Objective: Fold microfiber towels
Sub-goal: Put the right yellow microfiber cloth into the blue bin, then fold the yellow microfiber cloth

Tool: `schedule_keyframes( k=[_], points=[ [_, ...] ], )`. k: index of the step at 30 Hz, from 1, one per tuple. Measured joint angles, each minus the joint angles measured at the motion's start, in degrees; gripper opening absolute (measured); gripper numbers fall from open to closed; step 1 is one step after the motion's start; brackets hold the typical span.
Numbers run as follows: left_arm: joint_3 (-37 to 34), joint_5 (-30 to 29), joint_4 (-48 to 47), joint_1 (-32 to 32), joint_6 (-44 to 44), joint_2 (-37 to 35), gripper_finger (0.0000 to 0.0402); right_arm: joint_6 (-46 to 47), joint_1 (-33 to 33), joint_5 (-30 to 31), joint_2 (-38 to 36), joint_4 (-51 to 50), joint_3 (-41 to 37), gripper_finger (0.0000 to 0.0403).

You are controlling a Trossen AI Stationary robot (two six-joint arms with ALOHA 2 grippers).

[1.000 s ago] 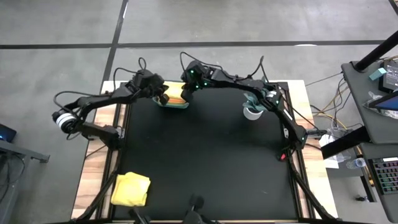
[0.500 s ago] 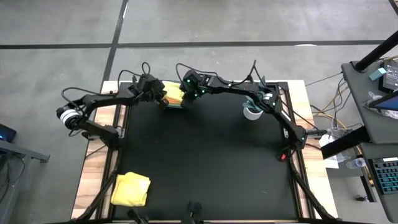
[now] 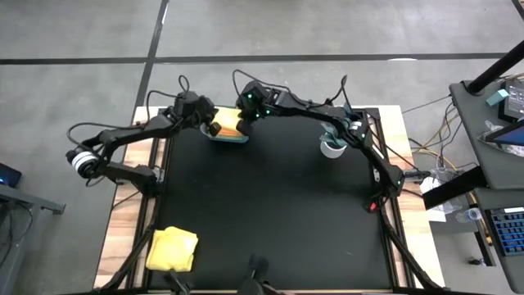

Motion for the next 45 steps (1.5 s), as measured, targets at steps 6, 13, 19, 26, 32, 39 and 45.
schedule_keyframes(
  k=[6,13,19,26,32,39,45],
  points=[
    [0.0,-0.1,6.1,1.5,0.0,5.8,0.0003,0.3,-2.1,1.1,0.4,2.5,-0.1,0.0008],
    [0.6,-0.6,8.3,1.5,-3.2,12.1,0.0003,0.5,-2.8,1.1,0.4,7.1,-4.4,0.0008],
    [0.2,-1.1,8.0,1.3,-3.3,11.5,0.0003,1.0,-2.7,1.0,0.5,10.2,-7.9,0.0008],
    [0.2,0.6,2.8,-0.8,-6.9,2.3,0.0003,0.5,-2.7,1.1,-0.2,9.9,-8.0,0.0008],
    [-0.1,2.9,-6.7,-9.6,-13.7,-10.1,0.0003,-3.2,-0.1,0.9,-5.2,10.0,-10.0,0.0008],
    [-0.9,3.0,-15.0,-26.5,-27.7,-20.1,0.0003,-7.7,5.4,0.9,-12.6,13.8,-19.9,0.0008],
    [-0.9,3.0,-24.3,-42.2,-50.3,-21.5,0.0003,-9.1,9.9,0.9,-19.5,26.4,-32.9,0.0008]
  ],
)
